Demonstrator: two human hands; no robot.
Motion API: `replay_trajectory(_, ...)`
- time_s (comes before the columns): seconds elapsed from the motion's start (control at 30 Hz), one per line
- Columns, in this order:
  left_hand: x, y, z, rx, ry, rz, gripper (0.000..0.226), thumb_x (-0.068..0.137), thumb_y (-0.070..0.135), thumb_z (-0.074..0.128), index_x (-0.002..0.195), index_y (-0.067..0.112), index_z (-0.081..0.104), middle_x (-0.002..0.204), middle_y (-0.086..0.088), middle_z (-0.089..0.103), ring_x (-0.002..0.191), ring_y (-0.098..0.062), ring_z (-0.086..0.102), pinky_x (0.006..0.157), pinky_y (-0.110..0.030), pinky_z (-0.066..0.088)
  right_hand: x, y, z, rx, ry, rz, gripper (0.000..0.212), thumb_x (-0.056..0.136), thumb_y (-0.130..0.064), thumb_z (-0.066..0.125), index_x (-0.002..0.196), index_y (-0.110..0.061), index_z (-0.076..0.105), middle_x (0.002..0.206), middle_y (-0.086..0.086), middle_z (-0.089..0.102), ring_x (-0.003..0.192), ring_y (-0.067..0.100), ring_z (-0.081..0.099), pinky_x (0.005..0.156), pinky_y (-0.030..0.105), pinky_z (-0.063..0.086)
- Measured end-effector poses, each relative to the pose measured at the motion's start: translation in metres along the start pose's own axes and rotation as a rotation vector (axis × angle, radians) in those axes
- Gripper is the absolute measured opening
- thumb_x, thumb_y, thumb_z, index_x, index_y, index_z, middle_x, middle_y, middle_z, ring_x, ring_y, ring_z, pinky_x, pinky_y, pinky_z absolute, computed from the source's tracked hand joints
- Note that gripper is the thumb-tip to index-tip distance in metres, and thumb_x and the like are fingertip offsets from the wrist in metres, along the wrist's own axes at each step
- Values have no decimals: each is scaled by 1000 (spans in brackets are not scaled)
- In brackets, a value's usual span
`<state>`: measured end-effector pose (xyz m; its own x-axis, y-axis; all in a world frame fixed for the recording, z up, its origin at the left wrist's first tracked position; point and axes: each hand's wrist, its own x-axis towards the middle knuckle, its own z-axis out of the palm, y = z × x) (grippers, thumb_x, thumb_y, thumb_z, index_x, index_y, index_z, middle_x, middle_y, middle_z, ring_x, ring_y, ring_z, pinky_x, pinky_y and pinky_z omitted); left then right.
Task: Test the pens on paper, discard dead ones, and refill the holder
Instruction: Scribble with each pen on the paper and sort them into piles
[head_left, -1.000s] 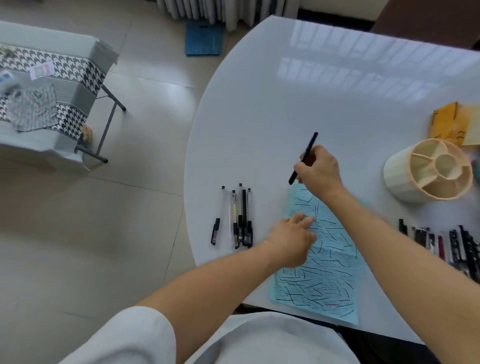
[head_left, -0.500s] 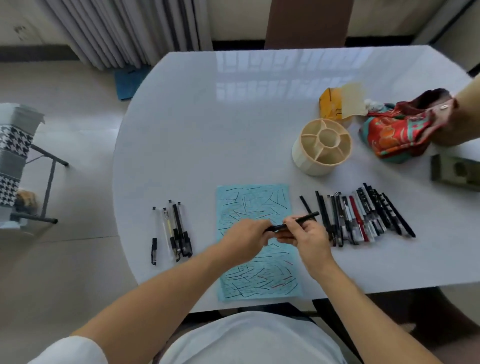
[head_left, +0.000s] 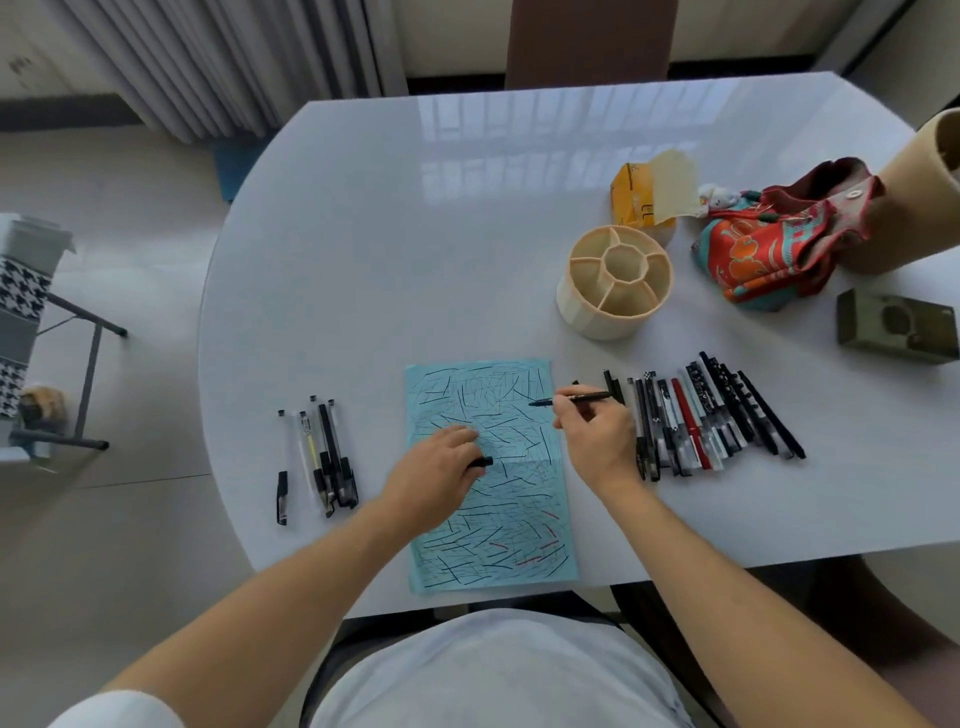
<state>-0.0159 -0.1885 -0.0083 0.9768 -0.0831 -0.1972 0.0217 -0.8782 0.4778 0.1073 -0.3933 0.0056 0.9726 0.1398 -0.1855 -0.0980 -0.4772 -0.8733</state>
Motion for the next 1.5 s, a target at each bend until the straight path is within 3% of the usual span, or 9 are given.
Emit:
replay_trajectory(0.1,-3,-1,7,-21,24,-17,27,102,34,54,113,15,69,142,0,57,138,-18,45,118,-31,32,-5,1,11,-149,-39,-88,8,96,-27,67,92,-27,75,74,-15,69,71,-4,66,62,5,44)
replay_trajectory(0.27,-5,-2,9,-36,27,-45,27,101,35,54,115,17,69,146,3,54,142,-15,41,120,-34,32,-2,6,14,-229,42,-77,14,99,-26,63,100,-17,73,84,-1,72,75,17,68,71,30,57)
replay_trajectory(0.37,-5,-2,8,-38,28,-56,27,101,35,54,114,18,70,145,4,55,139,-14,44,118,-33,35,5,7,6,-165,69,-14,14,101,-25,61,104,-16,72,87,5,74,80,22,71,76,36,59)
replay_trajectory(0.5,-3,-1,6,-54,20,-80,28,101,36,53,113,18,70,142,6,57,135,-12,47,113,-30,39,-1,2,-1,-29,77,28,7,99,-24,63,96,-26,69,74,-5,72,66,1,69,64,12,50)
replay_trajectory(0.53,-2,0,5,-70,24,-90,28,101,37,53,114,18,70,141,6,57,134,-11,48,112,-29,40,-5,2,-3,25,79,49,7,99,-25,64,95,-25,69,72,-4,72,64,1,69,62,12,50)
replay_trajectory(0.7,1,9,-2,-148,61,-124,30,102,39,51,116,20,70,135,9,61,125,-8,55,102,-23,43,-30,3,-6,315,-45,179,10,97,-21,68,95,-12,73,80,9,76,64,23,72,68,43,63)
replay_trajectory(0.93,6,25,-14,-172,49,-99,25,101,39,51,110,24,70,120,16,64,104,0,58,84,-12,40,-43,-5,-5,449,-131,232,11,97,-16,69,97,-7,73,83,15,76,67,24,71,67,37,63)
replay_trajectory(1.13,16,43,-25,-115,-52,-71,21,102,34,50,98,22,66,83,9,67,74,-12,59,68,-35,51,-50,-3,0,482,-220,268,12,98,-17,70,95,-6,74,82,14,76,73,22,73,69,35,64)
replay_trajectory(1.5,14,65,-16,-151,-92,-87,21,101,27,51,89,15,62,78,5,71,69,-19,64,68,-40,51,-55,-2,-3,417,-226,282,23,100,-21,67,85,-4,70,71,10,74,60,20,68,64,32,62)
